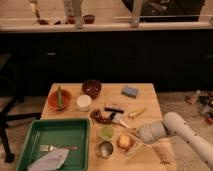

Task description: Place apple in paper cup

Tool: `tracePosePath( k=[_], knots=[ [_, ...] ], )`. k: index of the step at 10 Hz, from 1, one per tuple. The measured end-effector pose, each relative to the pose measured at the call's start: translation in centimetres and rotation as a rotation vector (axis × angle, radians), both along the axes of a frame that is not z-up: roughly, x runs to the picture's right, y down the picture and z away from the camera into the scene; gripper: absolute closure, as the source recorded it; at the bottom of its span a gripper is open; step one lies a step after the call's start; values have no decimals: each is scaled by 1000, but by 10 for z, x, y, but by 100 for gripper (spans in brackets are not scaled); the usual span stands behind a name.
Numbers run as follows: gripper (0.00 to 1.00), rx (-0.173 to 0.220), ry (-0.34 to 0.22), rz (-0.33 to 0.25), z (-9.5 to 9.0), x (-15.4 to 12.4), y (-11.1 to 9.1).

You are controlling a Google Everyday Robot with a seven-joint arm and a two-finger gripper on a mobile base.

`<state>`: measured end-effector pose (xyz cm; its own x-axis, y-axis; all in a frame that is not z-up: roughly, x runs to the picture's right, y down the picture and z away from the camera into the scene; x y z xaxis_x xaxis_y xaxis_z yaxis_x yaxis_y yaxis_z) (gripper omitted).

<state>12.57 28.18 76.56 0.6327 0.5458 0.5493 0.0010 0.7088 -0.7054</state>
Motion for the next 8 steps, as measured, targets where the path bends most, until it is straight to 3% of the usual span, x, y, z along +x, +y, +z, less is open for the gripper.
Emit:
tracePosePath(
  k=[4, 8],
  knots=[
    [22, -1, -63, 7, 2, -11, 3],
    [59, 6, -100, 17, 1, -15, 3]
  ],
)
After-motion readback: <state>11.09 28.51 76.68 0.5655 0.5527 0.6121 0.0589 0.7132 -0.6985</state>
